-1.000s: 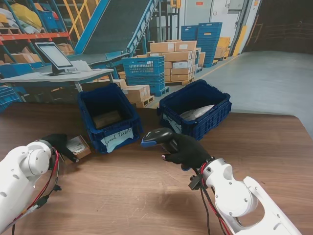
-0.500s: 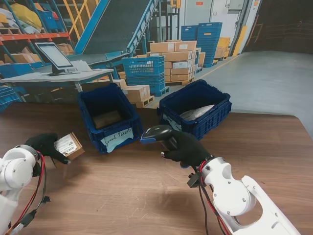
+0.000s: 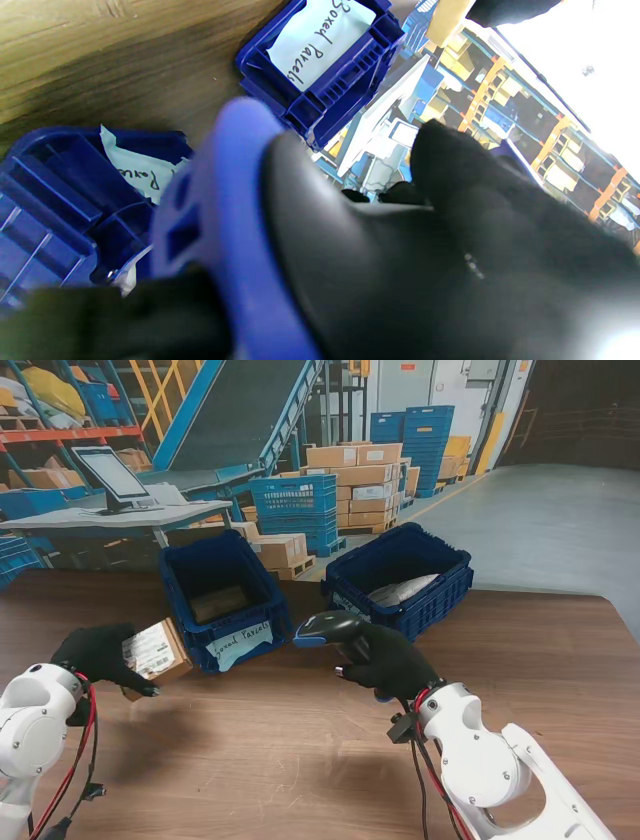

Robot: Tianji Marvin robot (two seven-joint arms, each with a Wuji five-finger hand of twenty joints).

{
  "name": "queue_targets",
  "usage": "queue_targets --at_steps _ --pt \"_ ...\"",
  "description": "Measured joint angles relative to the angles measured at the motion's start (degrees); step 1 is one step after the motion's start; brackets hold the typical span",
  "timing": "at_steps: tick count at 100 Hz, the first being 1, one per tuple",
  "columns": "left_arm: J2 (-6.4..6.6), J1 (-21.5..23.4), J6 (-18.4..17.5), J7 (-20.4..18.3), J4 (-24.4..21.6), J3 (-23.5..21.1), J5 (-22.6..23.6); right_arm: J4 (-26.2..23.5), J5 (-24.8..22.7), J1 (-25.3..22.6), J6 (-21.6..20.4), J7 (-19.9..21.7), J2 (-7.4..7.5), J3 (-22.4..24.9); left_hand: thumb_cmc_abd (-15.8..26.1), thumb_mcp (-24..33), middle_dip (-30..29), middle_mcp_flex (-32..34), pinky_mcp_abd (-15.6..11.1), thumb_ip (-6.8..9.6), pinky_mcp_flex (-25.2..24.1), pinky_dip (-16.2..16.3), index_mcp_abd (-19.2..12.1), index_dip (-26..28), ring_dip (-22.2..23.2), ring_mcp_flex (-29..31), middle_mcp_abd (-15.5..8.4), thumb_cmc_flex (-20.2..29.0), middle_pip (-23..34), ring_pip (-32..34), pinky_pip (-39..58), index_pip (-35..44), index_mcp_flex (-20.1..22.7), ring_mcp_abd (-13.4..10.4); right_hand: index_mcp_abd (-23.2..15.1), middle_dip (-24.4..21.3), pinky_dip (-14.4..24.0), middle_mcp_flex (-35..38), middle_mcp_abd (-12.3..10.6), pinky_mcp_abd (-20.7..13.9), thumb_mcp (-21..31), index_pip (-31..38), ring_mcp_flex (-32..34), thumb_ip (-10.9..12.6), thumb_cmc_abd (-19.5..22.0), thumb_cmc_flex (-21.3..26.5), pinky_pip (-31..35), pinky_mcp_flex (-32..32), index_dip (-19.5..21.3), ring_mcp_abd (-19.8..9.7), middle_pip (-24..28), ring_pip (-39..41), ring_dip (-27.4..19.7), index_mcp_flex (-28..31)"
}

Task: Scan and sort packages by packaging type

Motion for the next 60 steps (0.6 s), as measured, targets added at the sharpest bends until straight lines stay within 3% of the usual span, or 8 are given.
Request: queue_targets --at_steps 28,60 --pt "-0.08 0.4 -2.0 2.4 -3.4 3.8 0.9 -2.9 0.2 -3.8 1.2 0.3 -0.12 3.7 0.0 0.0 0.0 0.0 0.0 0.0 0.0 0.0 0.0 0.0 0.0 0.0 0.0 0.0 0.0 0.0 0.0 0.0 0.0 0.0 0.0 0.0 0.0 0.0 0.0 0.0 0.0 0.0 0.0 0.0 0.0 0.0 0.0 0.0 0.0 0.0 0.0 0.0 0.0 0.0" --pt "-0.26 -3.2 -2.8 7.6 -2.5 14.0 0.9 -3.7 0.9 -6.5 0.9 2.3 0.06 7.0 0.0 0.0 0.0 0.0 0.0 0.0 0.0 0.0 0.0 0.0 0.1 0.0 0.0 0.0 0.0 0.0 0.0 0.0 0.0 0.0 0.0 0.0 0.0 0.0 0.0 0.0 0.0 0.0 0.0 0.0 0.0 0.0 0.0 0.0 0.0 0.0 0.0 0.0 0.0 0.0"
